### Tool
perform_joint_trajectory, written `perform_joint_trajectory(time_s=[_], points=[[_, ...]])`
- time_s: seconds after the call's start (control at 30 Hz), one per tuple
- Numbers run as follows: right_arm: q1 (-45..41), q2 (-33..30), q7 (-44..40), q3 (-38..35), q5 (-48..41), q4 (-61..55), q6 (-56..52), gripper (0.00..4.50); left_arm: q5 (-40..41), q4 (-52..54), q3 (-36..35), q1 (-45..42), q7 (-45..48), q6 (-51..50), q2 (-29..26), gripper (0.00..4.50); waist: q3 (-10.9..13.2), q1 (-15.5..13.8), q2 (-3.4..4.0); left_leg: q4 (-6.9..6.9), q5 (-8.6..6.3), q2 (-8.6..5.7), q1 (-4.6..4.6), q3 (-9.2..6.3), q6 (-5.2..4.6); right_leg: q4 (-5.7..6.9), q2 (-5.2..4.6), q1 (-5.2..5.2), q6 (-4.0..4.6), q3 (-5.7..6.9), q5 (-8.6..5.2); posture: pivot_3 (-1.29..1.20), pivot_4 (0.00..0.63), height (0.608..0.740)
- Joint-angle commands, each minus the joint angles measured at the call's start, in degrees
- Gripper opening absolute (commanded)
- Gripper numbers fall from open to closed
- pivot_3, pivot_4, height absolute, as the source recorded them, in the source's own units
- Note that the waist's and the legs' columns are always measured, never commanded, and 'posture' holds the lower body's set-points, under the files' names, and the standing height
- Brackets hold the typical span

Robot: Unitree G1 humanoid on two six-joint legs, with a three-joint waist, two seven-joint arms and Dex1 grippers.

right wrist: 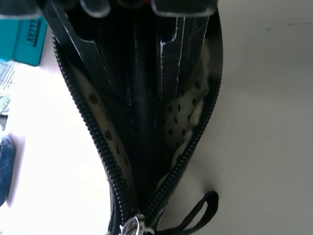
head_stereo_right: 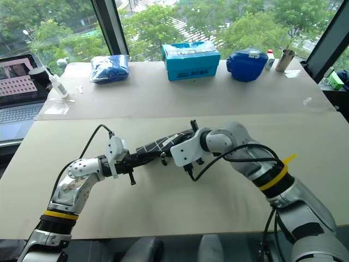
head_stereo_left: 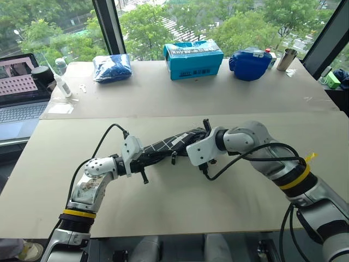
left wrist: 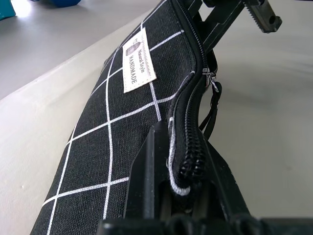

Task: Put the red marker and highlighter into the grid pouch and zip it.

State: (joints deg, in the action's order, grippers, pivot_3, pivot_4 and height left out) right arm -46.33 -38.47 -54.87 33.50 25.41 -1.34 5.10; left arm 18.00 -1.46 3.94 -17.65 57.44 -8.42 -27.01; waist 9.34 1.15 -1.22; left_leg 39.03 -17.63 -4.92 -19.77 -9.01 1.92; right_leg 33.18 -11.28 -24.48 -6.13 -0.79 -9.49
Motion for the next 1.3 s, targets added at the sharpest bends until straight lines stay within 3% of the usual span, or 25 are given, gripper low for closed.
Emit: perform_joint_trajectory(time_s=[0.03, 0.2, 0.3, 0.43, 0.6, 0.7, 0.83, 1.1, 1.3], points=[[0.62, 3.69, 0.42, -1.71, -3.02, 1.13, 2.79, 1.79, 0.40, 1.15, -0.43, -0.63, -0.05, 1.21, 0.05, 0.00, 0.00, 0.12, 0.00, -0.01, 0.00, 0.00, 0.00, 0.00, 0.00, 0.00, 0.00, -0.01, 0.00, 0.00, 0.00, 0.00, 0.150, 0.740], [2.08, 5.41, 0.15, -10.36, -9.00, 0.98, -7.29, 3.55, 0.64, 1.46, -0.91, -0.36, -0.60, 1.07, 0.06, 0.00, 0.00, 0.22, 0.00, -0.01, 0.01, -0.01, -0.02, -0.02, 0.01, 0.00, 0.00, -0.04, 0.02, -0.01, 0.02, 0.00, 0.150, 0.740], [4.13, 5.07, -1.76, -16.90, -16.40, -2.62, -14.85, 3.55, 1.07, 1.62, -1.33, -0.08, -1.17, 0.80, 0.26, 0.00, 0.00, 0.05, 0.00, -0.01, 0.01, 0.00, -0.02, -0.05, 0.01, 0.00, 0.00, -0.03, 0.03, 0.00, 0.02, 0.00, 0.150, 0.740], [13.63, 1.19, -7.43, -36.40, -39.12, -14.24, -37.07, 3.55, 2.13, 1.61, -2.46, 0.02, -2.25, 0.05, 0.81, 0.00, 0.00, -0.50, 0.00, -0.02, 0.00, -0.01, -0.11, -0.17, 0.00, -0.02, 0.00, -0.03, 0.03, 0.06, 0.02, 0.00, 0.150, 0.740], [21.81, -1.21, -6.58, -45.68, -52.04, -21.12, -49.55, 3.55, 3.62, 1.15, -3.65, -0.74, -2.74, -1.13, 1.38, 0.00, -0.01, -0.12, 0.01, -0.03, -0.02, 0.00, -0.09, -0.12, -0.03, -0.04, 0.00, -0.03, 0.03, 0.05, 0.02, 0.00, 0.150, 0.740], [29.86, -2.21, -3.74, -42.98, -49.94, -22.68, -50.41, 3.55, 5.01, 0.23, -4.74, -2.12, -3.42, -2.27, 2.24, 0.00, -0.01, -0.24, 0.02, -0.03, -0.02, 0.01, -0.01, -0.05, -0.04, 0.00, 0.01, 0.00, 0.05, -0.01, 0.04, 0.00, 0.150, 0.740], [32.65, 3.09, 4.97, -34.24, -45.03, -21.10, -49.88, 3.55, 5.50, -0.55, -4.85, -3.29, -3.36, -2.91, 2.75, 0.00, -0.02, -0.02, 0.01, 0.06, -0.03, 0.00, 0.09, -0.01, -0.05, 0.03, 0.02, 0.12, 0.04, -0.03, 0.04, 0.00, 0.150, 0.740], [22.70, 16.72, 17.73, -24.23, -39.54, -12.32, -48.73, 3.55, 5.08, -1.25, -4.48, -4.01, -2.62, -2.63, 2.69, 0.00, -0.02, -0.03, 0.01, 0.10, 0.01, 0.00, 0.12, -0.04, 0.02, 0.02, 0.03, 0.08, 0.06, -0.07, 0.06, 0.00, 0.150, 0.740], [15.99, 24.37, 20.77, -20.53, -38.52, -7.20, -48.96, 3.55, 4.94, -0.26, -4.12, -3.36, -2.84, -2.76, 2.76, 0.00, -0.02, 0.13, 0.02, 0.09, 0.03, 0.00, 0.06, -0.09, 0.05, 0.09, 0.03, 0.00, 0.07, -0.05, 0.06, 0.00, 0.150, 0.740]])
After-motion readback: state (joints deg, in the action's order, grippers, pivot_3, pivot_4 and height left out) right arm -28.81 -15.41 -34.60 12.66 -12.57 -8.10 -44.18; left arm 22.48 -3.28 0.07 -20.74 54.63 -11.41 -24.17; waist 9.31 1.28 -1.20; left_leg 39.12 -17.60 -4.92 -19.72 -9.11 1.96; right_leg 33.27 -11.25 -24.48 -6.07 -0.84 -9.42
